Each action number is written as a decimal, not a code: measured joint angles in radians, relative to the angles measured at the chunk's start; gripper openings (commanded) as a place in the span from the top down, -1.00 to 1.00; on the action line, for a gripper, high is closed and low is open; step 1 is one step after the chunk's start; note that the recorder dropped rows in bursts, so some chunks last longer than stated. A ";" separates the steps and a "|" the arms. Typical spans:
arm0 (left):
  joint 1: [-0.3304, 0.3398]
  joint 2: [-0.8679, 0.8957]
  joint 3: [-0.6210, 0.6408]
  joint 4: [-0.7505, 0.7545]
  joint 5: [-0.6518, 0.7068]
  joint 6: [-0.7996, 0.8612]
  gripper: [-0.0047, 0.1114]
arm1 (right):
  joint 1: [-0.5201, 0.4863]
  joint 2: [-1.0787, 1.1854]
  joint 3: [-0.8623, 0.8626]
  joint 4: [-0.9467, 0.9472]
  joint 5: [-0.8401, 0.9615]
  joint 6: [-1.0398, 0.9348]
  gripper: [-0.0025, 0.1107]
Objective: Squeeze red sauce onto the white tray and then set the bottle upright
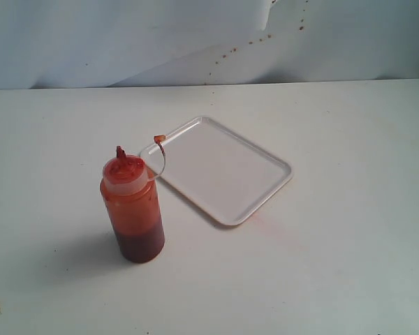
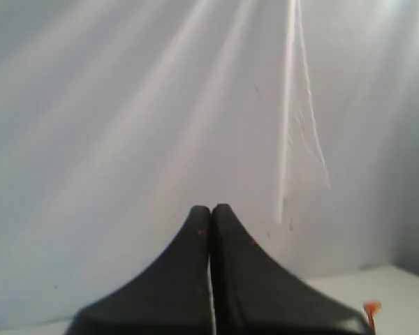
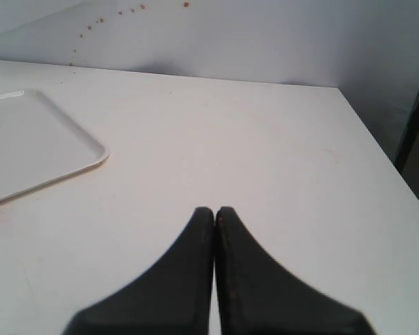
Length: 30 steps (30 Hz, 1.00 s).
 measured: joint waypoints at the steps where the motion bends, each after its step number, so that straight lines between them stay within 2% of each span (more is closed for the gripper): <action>1: 0.000 0.062 -0.001 0.048 -0.024 -0.004 0.92 | 0.000 0.000 0.000 0.000 0.000 0.000 0.96; 6: 0.000 0.332 -0.001 0.133 -0.118 -0.007 0.92 | 0.000 0.000 0.000 0.000 0.000 0.000 0.96; 9: 0.002 0.385 -0.002 0.196 -0.138 -0.005 0.92 | 0.000 0.000 0.000 0.000 0.000 0.000 0.96; 14: 0.004 0.406 -0.002 0.323 -0.137 -0.010 0.92 | 0.000 0.000 0.000 0.000 0.000 0.000 0.96; 22: 0.004 0.412 -0.002 0.481 -0.080 -0.131 0.92 | 0.000 0.000 0.000 0.000 0.000 0.000 0.96; 30: 0.004 0.412 -0.002 0.532 -0.049 -0.161 0.92 | 0.000 0.000 0.000 0.000 0.000 0.000 0.96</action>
